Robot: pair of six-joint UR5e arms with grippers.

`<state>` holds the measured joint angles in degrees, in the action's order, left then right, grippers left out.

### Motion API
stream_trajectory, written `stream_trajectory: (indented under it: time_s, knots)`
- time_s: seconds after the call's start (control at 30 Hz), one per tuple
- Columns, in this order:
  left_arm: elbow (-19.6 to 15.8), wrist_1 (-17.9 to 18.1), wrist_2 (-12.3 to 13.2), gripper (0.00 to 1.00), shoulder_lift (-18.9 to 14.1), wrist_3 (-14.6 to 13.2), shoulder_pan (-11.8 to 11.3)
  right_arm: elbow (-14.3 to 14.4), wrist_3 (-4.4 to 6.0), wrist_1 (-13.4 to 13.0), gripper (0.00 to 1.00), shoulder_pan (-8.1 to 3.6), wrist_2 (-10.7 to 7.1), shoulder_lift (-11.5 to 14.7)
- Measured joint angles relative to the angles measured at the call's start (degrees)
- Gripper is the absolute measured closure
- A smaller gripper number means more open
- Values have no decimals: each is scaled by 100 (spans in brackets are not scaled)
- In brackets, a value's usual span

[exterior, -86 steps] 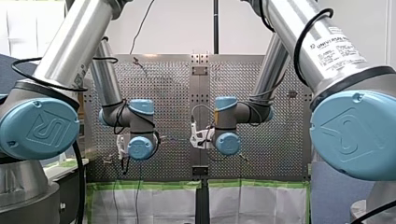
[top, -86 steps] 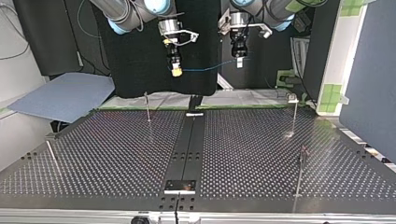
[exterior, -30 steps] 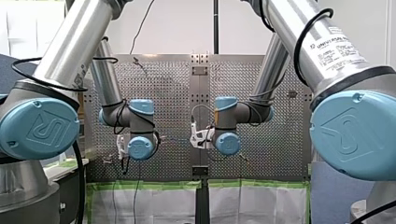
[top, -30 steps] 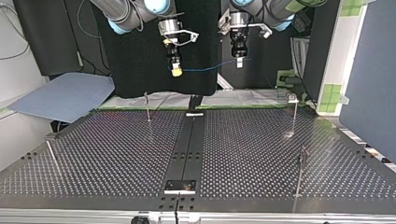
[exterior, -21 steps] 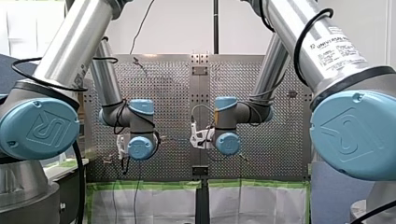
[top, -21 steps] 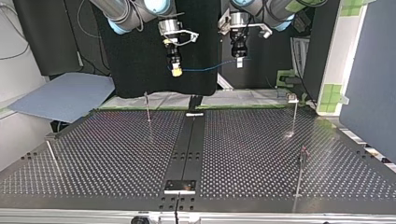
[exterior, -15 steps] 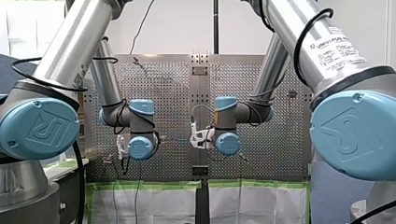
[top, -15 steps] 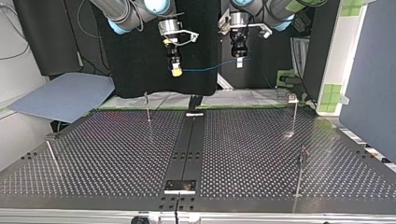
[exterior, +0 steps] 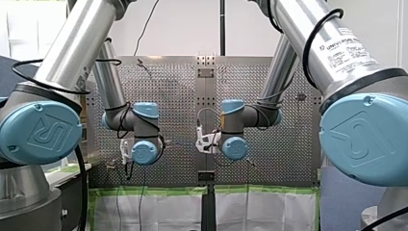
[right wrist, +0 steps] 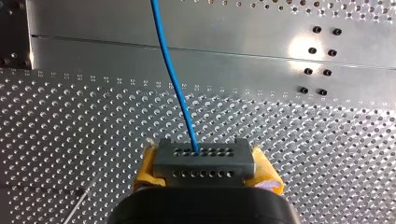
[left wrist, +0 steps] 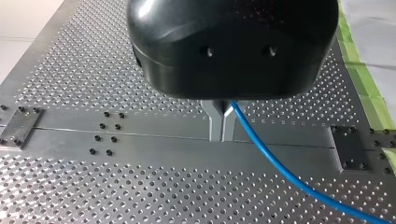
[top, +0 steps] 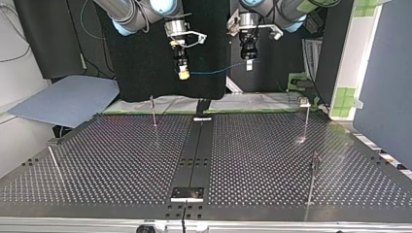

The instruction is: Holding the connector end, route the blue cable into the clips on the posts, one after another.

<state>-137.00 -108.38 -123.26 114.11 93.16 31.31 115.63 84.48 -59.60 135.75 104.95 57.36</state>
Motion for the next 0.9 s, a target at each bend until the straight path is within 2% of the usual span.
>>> stream_trajectory:
  time_s: [0.1, 0.2, 0.37, 0.5, 0.67, 0.77, 0.9]
  knots:
    - [-4, -25, -7, 100, 26, -27, -26, -9, -9, 8, 100, 9, 9, -9]
    - [-7, -155, -14, 100, 152, -152, -152, -94, -47, 94, 100, 94, 94, -94]
    - [-8, -456, -17, 100, 382, -418, -345, -355, -67, 356, 100, 356, 356, -357]
    - [-9, -643, -18, 100, 423, -479, -373, -529, -69, 585, 100, 585, 586, -586]
    - [-9, -697, -18, 100, 429, -491, -376, -582, -70, 803, 100, 878, 884, -784]
    - [-9, -701, -18, 100, 429, -492, -377, -587, -70, 833, 100, 960, 1042, -809]
    - [-9, -703, -18, 100, 431, -492, -378, -587, -70, 842, 100, 987, 1259, -815]
